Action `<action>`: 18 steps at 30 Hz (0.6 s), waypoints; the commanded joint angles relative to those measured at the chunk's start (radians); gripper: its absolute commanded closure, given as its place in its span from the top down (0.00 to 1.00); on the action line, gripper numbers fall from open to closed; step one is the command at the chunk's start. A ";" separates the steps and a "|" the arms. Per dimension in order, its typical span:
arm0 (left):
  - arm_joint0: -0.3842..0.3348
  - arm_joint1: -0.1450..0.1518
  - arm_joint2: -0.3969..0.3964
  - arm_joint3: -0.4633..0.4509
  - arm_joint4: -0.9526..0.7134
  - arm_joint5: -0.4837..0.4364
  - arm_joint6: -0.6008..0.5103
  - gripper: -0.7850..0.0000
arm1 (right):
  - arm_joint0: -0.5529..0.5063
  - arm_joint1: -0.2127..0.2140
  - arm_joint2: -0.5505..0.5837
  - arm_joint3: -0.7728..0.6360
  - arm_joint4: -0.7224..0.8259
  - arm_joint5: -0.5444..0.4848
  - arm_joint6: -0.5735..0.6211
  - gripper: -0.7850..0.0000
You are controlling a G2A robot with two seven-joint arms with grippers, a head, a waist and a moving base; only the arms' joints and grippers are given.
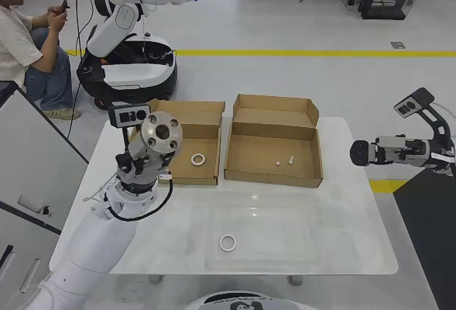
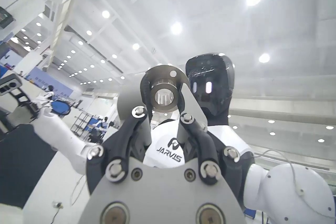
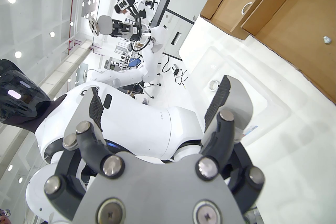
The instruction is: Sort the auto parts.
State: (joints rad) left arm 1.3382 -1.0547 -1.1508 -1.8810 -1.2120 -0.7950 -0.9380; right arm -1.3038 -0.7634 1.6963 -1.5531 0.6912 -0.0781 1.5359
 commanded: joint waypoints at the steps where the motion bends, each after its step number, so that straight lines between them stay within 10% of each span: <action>1: 0.006 -0.005 -0.001 -0.001 -0.059 0.005 -0.018 0.00 | 0.000 0.000 0.000 0.000 0.000 0.000 0.000 1.00; 18: 0.038 -0.045 -0.051 0.030 -0.225 0.067 -0.154 0.00 | 0.000 0.000 0.000 0.000 0.000 0.000 0.000 1.00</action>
State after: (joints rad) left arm 1.3750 -1.0989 -1.1980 -1.8547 -1.4480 -0.7306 -1.0896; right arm -1.3038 -0.7634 1.6963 -1.5531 0.6912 -0.0781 1.5359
